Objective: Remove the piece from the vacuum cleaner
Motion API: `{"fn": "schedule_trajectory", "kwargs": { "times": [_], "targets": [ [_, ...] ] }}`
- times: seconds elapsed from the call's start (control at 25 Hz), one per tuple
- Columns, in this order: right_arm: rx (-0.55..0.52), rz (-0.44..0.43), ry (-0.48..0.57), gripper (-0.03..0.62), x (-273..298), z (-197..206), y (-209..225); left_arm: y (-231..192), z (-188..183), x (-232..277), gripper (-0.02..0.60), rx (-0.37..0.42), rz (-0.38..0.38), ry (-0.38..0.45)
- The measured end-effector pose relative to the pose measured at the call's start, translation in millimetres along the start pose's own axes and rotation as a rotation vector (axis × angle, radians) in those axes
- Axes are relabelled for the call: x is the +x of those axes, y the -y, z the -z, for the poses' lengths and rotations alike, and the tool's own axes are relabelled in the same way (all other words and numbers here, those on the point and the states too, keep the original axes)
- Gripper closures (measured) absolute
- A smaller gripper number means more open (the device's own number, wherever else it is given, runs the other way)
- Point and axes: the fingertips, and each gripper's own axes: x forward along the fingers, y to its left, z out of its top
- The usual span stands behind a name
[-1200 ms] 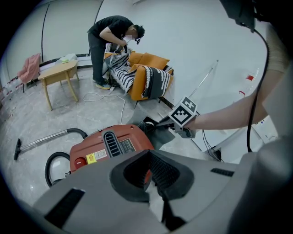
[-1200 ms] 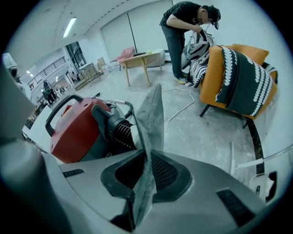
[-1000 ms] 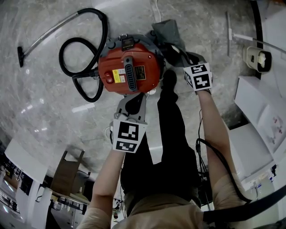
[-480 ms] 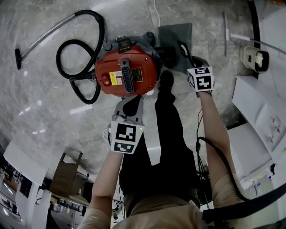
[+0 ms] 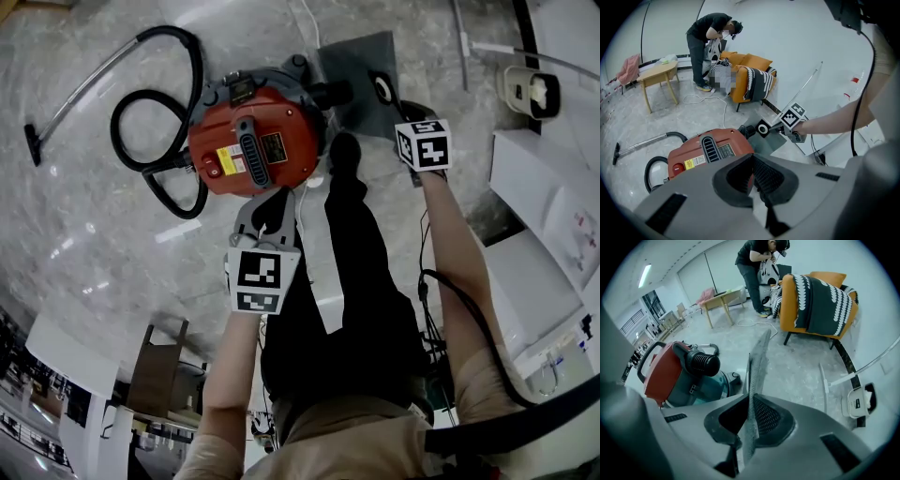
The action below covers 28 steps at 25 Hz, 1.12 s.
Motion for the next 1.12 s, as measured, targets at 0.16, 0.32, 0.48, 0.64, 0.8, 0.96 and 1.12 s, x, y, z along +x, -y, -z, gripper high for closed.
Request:
{"fn": "schedule_trajectory", "kwargs": {
  "times": [0.16,0.32,0.48,0.64,0.8,0.96,1.12],
  "targets": [
    [0.128,-0.014,0.03,0.565,-9.5,-0.4,7.8,-4.1,-0.6,-6.2,0.588,0.003,-0.009,0.001],
    [0.25,-0.024,0.082,0.563,-32.5,-5.6,14.6,-5.0,-5.8,-17.5,0.588,0.007,-0.016,0.013],
    [0.375,-0.011,0.16,0.565,-65.7,-18.0,20.5,-7.2,-18.2,-35.5,0.588,0.018,-0.023,0.043],
    [0.41,0.019,0.198,0.563,-100.7,-23.6,23.3,-6.7,-30.3,-57.9,0.586,0.029,-0.02,0.078],
    [0.415,0.026,0.243,0.563,-128.3,-49.7,11.8,-13.8,-47.5,-87.3,0.588,0.058,-0.035,0.123],
    [0.481,0.001,0.287,0.563,-171.9,-64.5,-6.8,-5.4,-59.5,-124.6,0.588,0.085,-0.024,0.144],
    [0.506,-0.025,0.327,0.563,-216.4,-77.1,-35.3,-2.7,-71.0,-173.4,0.588,0.108,-0.033,0.173]
  ]
}}
